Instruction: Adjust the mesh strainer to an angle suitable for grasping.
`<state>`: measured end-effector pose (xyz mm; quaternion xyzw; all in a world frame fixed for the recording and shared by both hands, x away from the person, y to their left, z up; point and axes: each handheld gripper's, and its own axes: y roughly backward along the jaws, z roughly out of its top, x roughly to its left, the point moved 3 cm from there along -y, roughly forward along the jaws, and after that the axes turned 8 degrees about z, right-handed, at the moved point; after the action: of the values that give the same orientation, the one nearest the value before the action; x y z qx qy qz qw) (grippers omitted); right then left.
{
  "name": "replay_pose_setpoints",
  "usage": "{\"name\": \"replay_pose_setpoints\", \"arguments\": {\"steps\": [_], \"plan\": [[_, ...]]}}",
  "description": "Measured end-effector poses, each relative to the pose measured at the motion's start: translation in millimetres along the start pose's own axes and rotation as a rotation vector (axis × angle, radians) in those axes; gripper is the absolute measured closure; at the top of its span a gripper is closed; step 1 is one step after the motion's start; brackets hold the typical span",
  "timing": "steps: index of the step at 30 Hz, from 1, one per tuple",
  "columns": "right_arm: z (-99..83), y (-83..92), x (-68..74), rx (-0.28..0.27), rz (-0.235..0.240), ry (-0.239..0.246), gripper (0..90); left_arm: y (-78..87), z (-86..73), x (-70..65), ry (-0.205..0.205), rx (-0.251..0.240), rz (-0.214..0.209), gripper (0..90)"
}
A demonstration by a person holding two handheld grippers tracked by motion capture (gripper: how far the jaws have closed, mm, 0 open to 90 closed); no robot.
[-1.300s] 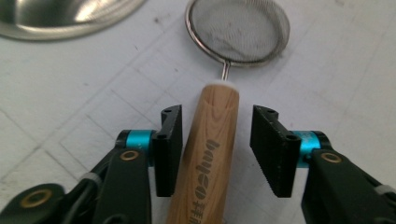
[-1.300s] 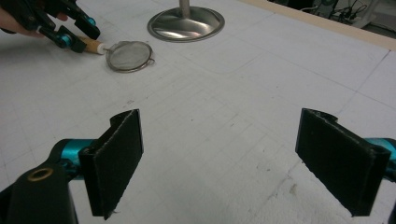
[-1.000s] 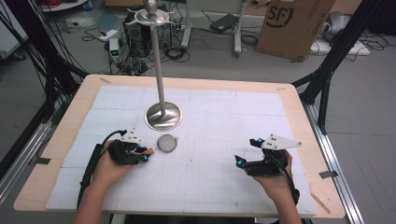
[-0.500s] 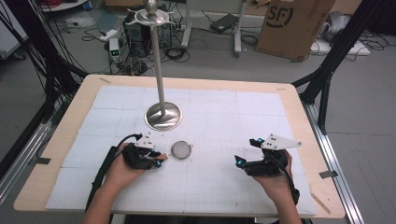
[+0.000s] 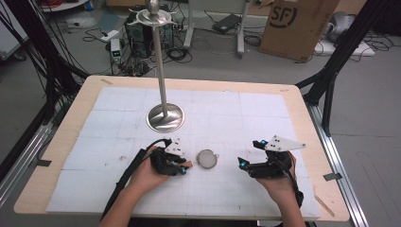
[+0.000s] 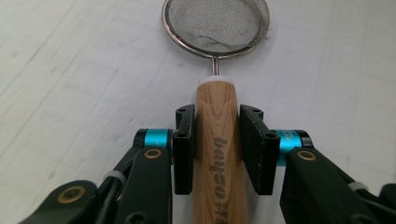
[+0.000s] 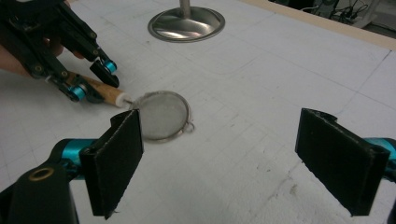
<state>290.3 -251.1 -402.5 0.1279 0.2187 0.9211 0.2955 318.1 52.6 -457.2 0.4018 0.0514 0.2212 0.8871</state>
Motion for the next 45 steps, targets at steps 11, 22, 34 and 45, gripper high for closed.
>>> {"name": "replay_pose_setpoints", "arguments": {"steps": [11,22,34,45], "plan": [[1.0,3.0,-0.5,-0.007,-0.002,0.000,14.3,-24.7,33.1,-28.5,-0.087,-0.003,-0.051,67.5],[0.8,1.4,0.1,-0.002,0.000,0.004,14.4,-24.0,39.2,-36.6,-0.079,-0.028,-0.058,53.6],[0.3,-0.4,1.2,0.003,0.003,-0.001,14.4,-6.6,12.4,-19.9,-0.029,0.009,-0.007,49.7],[-1.2,-1.9,0.3,0.009,0.006,-0.002,14.4,-4.8,4.7,-4.9,0.026,-0.014,0.026,49.3]]}}
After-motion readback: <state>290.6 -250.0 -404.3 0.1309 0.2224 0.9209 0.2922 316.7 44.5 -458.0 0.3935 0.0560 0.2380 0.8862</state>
